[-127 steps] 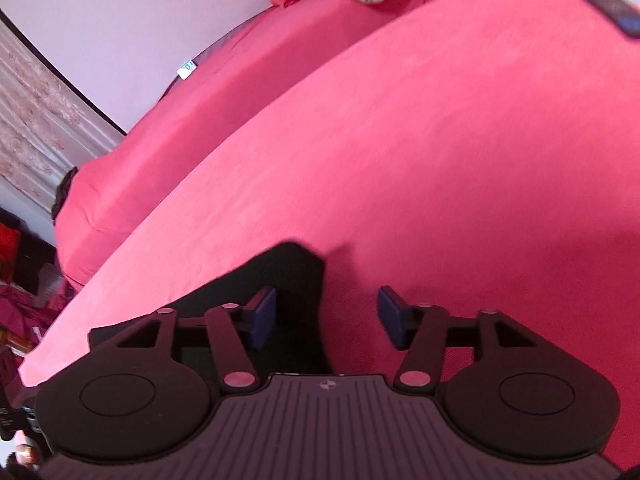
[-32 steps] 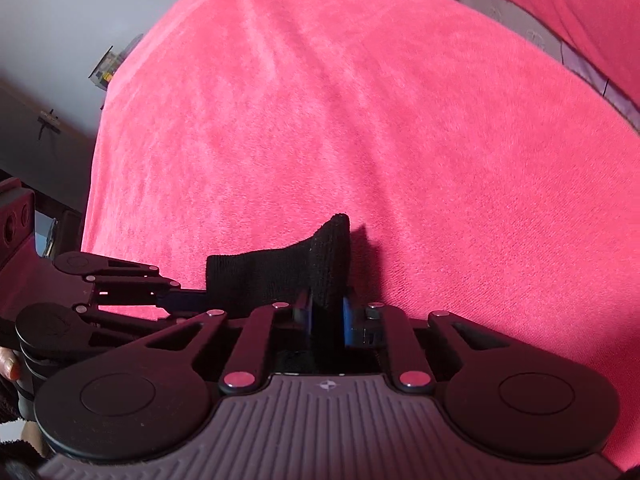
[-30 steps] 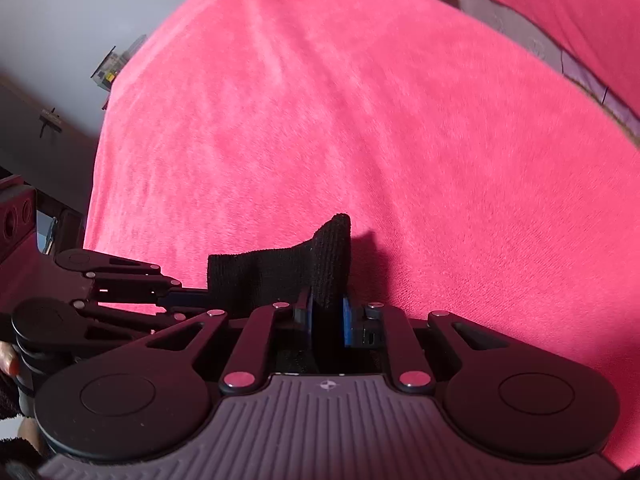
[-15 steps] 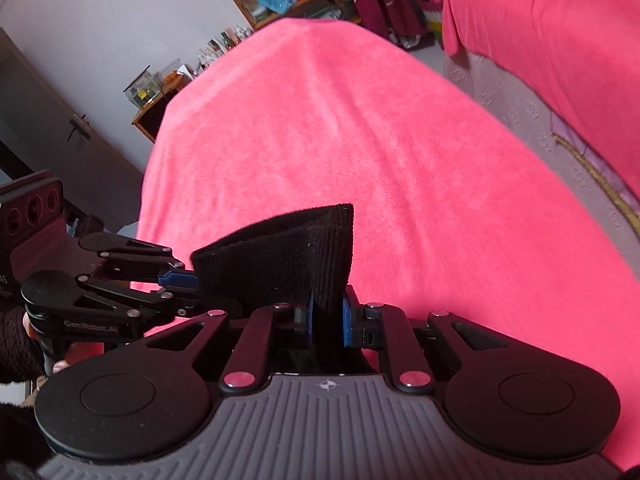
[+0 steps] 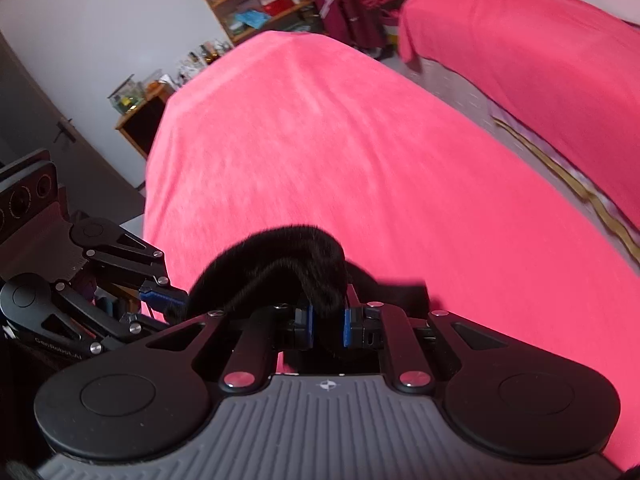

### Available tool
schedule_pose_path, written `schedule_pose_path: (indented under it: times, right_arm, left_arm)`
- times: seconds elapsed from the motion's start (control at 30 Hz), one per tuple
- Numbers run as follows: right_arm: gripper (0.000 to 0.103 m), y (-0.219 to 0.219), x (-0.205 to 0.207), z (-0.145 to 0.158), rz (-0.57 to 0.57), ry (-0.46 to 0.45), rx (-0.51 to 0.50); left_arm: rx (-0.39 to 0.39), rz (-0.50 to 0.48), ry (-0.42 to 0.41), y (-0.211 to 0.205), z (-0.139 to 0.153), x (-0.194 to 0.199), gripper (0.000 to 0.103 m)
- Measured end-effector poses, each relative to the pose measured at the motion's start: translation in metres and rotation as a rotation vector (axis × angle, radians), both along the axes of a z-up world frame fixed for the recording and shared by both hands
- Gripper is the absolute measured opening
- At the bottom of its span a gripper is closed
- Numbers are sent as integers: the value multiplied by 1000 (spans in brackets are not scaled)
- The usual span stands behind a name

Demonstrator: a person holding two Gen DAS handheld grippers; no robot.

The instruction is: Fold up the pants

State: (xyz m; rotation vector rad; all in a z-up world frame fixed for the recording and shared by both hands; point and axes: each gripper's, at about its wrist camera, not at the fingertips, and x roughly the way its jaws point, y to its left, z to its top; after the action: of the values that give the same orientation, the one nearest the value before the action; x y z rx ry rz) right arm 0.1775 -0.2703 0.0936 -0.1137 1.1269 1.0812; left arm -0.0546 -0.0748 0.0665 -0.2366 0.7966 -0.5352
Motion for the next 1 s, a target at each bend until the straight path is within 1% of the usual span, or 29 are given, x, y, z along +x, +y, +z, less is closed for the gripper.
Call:
schedule_pose_path:
  times: [0.13, 0.27, 0.4, 0.43, 0.5, 0.53, 0.57, 0.67, 0.73, 0.83, 0.87, 0.93, 0.97, 1.0]
  right_arm:
    - [16, -43, -23, -15, -77, 20, -17]
    - [16, -79, -39, -37, -161, 44, -5]
    - [16, -104, -55, -59, -220, 61, -11]
    - [16, -110, -60, -64, -230, 64, -16]
    - [16, -119, -64, -76, -253, 76, -26]
    - [16, -123, -66, -82, -265, 81, -34]
    - [15, -126, -67, -88, -276, 80, -49]
    - [15, -143, -73, -108, -329, 87, -86]
    - [15, -151, -76, -113, -357, 98, -82]
    - [16, -156, -80, -114, -386, 102, -80]
    - [19, -157, -80, -112, -398, 103, -84]
    - [22, -160, -81, -106, -427, 71, -115]
    - [27, -166, -80, -105, -439, 53, -146]
    - [28, -167, -81, -102, -460, 25, -184]
  left_arm:
    - [6, -93, 17, -38, -22, -5, 79]
    - [24, -157, 47, -75, -50, -3, 79]
    - [28, -199, 86, -93, -75, 9, 79]
    - [28, -210, 93, -95, -80, 10, 82]
    - [39, -227, 101, -109, -90, 19, 84]
    - [45, -235, 106, -112, -96, 17, 86]
    - [51, -241, 116, -117, -102, 18, 91]
    - [64, -258, 150, -128, -121, 26, 91]
    - [71, -270, 152, -141, -125, 30, 91]
    - [65, -285, 152, -146, -126, 33, 91]
    - [64, -290, 151, -141, -126, 28, 91]
    - [63, -301, 151, -139, -125, 21, 92]
    - [60, -312, 154, -138, -124, 19, 94]
    - [56, -324, 157, -136, -121, 19, 96]
